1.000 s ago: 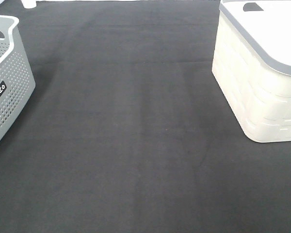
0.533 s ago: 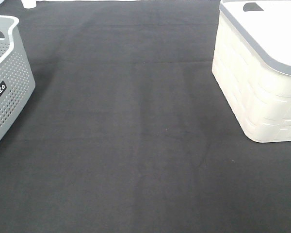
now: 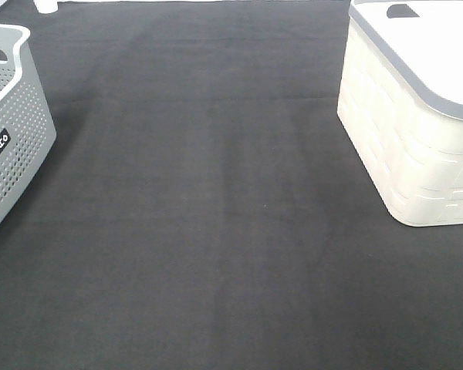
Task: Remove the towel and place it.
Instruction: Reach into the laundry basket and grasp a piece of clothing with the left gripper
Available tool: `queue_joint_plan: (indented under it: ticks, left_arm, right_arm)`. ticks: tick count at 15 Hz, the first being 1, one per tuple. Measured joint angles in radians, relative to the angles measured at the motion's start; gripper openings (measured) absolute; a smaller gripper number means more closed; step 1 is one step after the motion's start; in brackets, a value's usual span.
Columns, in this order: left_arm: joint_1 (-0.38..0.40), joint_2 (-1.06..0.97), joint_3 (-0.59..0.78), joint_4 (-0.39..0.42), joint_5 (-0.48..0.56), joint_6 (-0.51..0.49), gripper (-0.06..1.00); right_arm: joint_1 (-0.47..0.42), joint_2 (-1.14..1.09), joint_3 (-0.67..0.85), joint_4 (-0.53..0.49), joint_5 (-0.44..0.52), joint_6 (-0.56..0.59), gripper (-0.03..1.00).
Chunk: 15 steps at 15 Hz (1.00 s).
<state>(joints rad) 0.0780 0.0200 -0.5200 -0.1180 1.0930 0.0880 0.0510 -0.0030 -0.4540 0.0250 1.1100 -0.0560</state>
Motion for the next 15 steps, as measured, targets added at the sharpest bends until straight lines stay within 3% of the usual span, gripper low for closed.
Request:
queue_joint_plan:
  ticks: [15]
  left_arm:
    - [0.0,0.0,0.0,0.0,0.0,0.0,0.98]
  right_arm:
    - [0.0,0.0,0.0,0.0,0.0,0.0,0.68]
